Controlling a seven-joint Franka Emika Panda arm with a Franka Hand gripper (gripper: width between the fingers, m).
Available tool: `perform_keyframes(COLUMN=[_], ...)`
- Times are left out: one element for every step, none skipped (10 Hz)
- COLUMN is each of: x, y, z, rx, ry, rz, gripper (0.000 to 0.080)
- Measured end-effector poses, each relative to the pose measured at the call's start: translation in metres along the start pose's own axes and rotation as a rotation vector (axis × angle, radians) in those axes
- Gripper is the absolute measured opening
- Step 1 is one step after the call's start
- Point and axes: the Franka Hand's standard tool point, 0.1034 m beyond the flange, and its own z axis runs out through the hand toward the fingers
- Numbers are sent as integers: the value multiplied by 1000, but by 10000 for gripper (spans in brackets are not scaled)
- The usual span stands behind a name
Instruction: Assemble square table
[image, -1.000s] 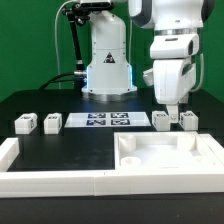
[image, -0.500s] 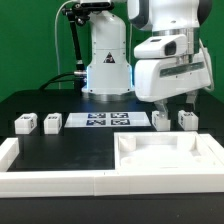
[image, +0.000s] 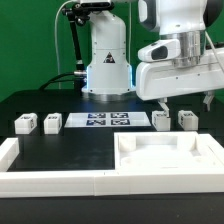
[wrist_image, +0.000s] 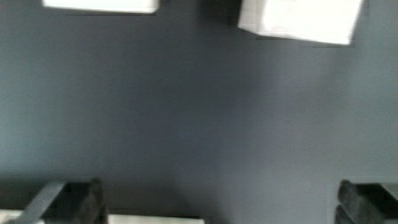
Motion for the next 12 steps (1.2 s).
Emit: perform_keyframes(x=[0,0,-1,-11,-24,-29,-33,-36,-36,-36,-38,-40], y=[0,0,-2,-14,-25,-32,-39,-44,-41,-41,-40,-39], z=[0,0,0,3,7,8,9,9,10,10,10,11], rx=[1,6,9,14,11,10,11,12,8,8,4,-2], ry=[0,-1,-1,8,1,-5,-4,-5,-25,-26,-53,-105], rz=[32,122,170,284,250,233,222,217,201,201,194,184], gripper=[649,649,649,649,649,649,649,649,649,649,649,649])
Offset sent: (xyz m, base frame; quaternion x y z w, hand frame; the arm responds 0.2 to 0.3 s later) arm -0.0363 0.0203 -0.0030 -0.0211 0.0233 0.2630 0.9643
